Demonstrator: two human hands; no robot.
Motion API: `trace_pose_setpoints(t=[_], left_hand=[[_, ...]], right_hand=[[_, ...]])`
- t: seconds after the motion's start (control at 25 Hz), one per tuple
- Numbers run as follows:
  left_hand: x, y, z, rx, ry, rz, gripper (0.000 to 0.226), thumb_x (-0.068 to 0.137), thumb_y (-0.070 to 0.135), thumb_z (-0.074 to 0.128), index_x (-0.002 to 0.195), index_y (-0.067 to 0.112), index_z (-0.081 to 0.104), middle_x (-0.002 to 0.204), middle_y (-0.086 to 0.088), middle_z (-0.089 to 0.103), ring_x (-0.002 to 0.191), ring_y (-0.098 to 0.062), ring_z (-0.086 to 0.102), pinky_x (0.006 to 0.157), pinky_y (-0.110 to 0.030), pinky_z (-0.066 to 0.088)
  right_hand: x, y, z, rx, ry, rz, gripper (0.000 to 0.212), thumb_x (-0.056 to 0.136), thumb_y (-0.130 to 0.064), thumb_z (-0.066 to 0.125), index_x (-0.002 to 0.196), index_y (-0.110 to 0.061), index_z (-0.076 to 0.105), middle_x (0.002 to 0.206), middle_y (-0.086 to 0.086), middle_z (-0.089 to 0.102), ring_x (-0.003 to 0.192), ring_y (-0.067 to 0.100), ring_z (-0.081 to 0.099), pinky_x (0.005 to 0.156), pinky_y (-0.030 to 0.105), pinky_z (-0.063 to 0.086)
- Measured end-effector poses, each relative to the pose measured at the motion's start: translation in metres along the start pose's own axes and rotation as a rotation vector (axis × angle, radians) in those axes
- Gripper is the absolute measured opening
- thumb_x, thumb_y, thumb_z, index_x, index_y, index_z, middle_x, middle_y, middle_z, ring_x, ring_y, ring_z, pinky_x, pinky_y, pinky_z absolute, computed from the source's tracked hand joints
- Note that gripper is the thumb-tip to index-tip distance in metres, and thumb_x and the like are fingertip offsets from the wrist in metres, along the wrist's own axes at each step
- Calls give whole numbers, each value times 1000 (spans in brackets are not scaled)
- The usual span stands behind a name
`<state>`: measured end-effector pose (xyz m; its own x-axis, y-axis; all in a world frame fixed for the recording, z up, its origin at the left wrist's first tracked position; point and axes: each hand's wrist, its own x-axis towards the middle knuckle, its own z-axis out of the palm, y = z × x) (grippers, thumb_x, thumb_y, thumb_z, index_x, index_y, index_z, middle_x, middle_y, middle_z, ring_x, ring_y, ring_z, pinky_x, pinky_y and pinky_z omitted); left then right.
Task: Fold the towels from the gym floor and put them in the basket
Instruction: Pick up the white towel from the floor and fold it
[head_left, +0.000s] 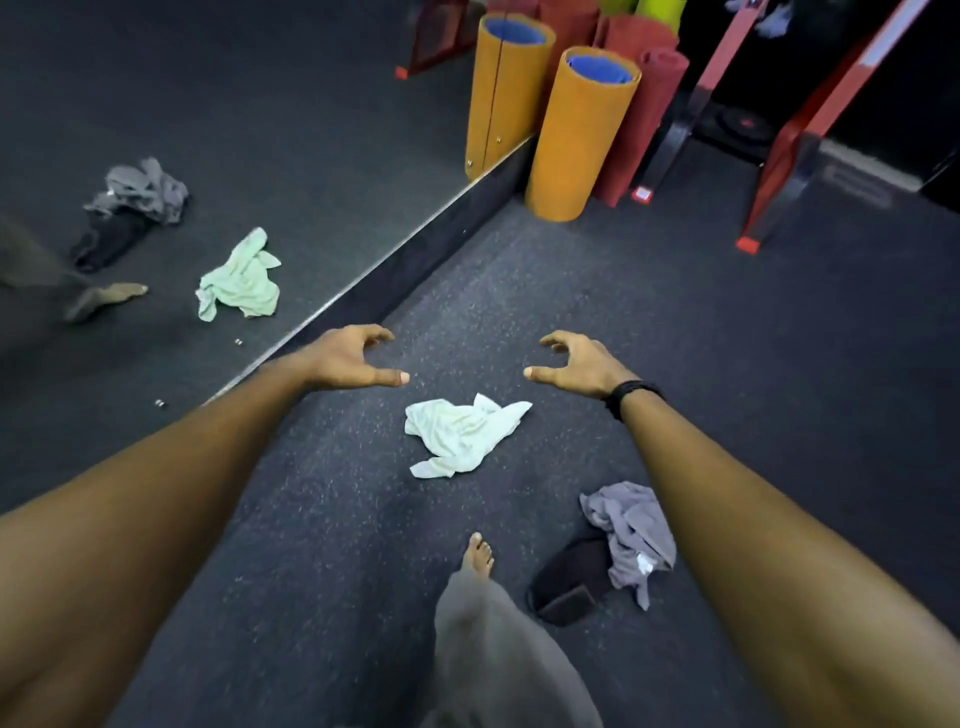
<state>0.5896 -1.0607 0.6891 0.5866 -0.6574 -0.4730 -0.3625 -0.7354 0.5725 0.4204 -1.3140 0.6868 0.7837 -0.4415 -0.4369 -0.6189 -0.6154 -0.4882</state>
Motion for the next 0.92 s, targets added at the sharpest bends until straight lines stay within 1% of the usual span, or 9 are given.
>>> trace_pose_setpoints(t=[0.12,0.2,0.28,0.4,0.48,0.6,0.72,0.8,0.92], left_hand=[[81,-11,5,-13,-50,-90,79,74,48,76,140,17,45,140,-6,51,126,-21,50,104,-26,34],[130,-23,13,-41,-88,-114,80,74,46,75,141,16,43,142,-6,48,128,-21,48,106,-27,33],[178,-42,31,-44,-162,-145,81,76,44,75,143,15,39,145,-7,45,131,-21,46,108,-27,32],[255,-91,74,-62,-270,-186,82,78,42,74,145,15,36,149,-7,39,134,-21,42,108,-27,30],[295,-124,107,-54,-323,-181,81,78,42,74,144,15,36,150,-6,38,135,-21,40,109,-27,28],[357,-185,174,-40,-396,-204,81,79,39,74,145,15,35,151,-3,38,136,-19,39,106,-22,27],[409,-245,243,-17,-487,-211,84,78,42,74,147,18,32,153,-2,34,137,-19,37,108,-24,28],[435,-277,277,4,-528,-193,85,78,44,73,147,19,31,154,-2,32,139,-20,34,110,-27,27],[474,-322,325,32,-563,-169,86,78,47,73,147,19,31,154,-3,31,138,-21,34,109,-29,28]], right_hand=[[87,26,18,-21,-128,47,68,80,-42,72,136,-12,47,140,10,50,127,24,48,103,35,40],[137,44,40,-19,-169,74,65,81,-39,72,134,-9,49,138,10,51,125,25,49,102,35,40],[185,65,74,-18,-213,97,60,82,-37,72,131,-10,51,136,9,53,124,25,50,101,34,41],[252,103,142,-13,-281,123,56,81,-35,72,129,-11,52,135,9,54,123,24,51,99,32,42],[284,127,189,-1,-296,139,54,82,-34,71,128,-12,53,132,8,55,120,24,53,97,32,43],[333,172,278,-29,-364,168,48,85,-33,67,126,-13,53,131,7,54,117,25,53,93,30,43],[375,217,365,-48,-450,211,47,88,-31,63,130,-13,50,136,9,50,119,26,52,97,32,43],[399,239,409,-73,-448,213,48,89,-30,62,132,-13,49,135,10,49,120,27,50,99,35,43],[435,268,475,-159,-398,166,49,90,-27,61,135,-16,45,132,12,48,119,30,50,98,36,43]])
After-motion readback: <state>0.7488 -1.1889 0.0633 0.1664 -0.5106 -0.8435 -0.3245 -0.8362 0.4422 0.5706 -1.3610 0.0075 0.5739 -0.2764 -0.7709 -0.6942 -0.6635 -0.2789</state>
